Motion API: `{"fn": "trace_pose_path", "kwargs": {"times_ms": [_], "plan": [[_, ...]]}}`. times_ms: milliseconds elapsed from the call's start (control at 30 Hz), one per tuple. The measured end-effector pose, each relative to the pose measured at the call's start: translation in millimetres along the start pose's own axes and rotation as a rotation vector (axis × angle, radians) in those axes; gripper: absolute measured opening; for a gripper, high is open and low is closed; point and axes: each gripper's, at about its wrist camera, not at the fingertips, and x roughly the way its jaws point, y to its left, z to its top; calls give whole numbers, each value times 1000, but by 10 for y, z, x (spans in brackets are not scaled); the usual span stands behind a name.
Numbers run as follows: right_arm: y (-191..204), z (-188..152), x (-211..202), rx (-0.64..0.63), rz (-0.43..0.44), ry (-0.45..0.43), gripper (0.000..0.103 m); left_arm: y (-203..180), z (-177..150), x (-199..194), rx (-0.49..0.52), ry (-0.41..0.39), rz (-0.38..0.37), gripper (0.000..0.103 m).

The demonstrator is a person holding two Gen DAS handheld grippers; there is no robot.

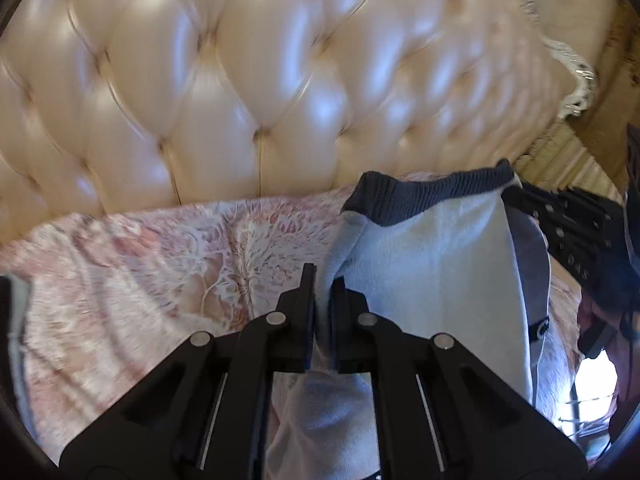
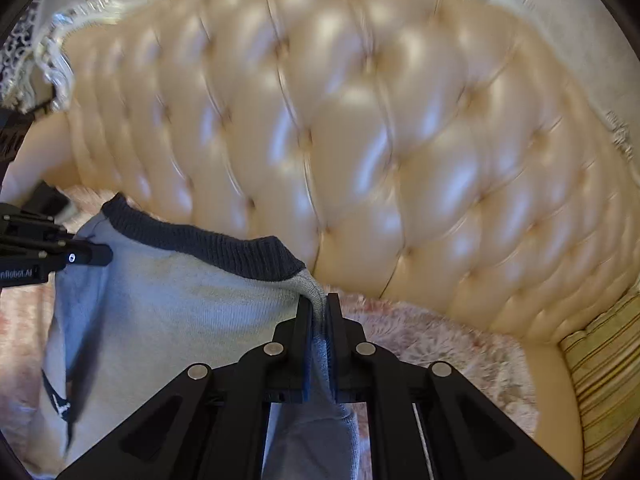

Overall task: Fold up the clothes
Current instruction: 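Lift the sweater by the collar with both tools and shake it out, then lay the sweater flat on the throw and open both tools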

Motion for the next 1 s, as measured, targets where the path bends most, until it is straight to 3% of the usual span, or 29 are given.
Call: {"fn": "trace_pose_path", "kwargs": {"times_ms": [233,367,433,500,567,733,800,900,1000], "plan": [[-61,-351,1036,72,66,158,6,256,-28,942,-61,122,16,8],[-64,-521,1290,85,94,205,9,363,-29,1122,-74,155,27,20],[-115,-571,1373,98,89,217,23,419,-25,1158,-78,164,35,35],[-262,-565,1420,131,79,209,58,507,-6,1112,-82,153,51,55],[-433,-559,1301,166,60,181,68,585,23,1077,-84,146,58,59],[-766,-527,858,222,13,100,69,633,90,868,-84,143,66,64],[-763,-563,596,218,15,76,69,669,126,845,-111,167,50,72],[-599,-678,163,213,49,36,69,822,133,766,-196,201,38,72],[-390,-833,-133,206,98,14,69,790,54,363,-161,139,56,72]]}}
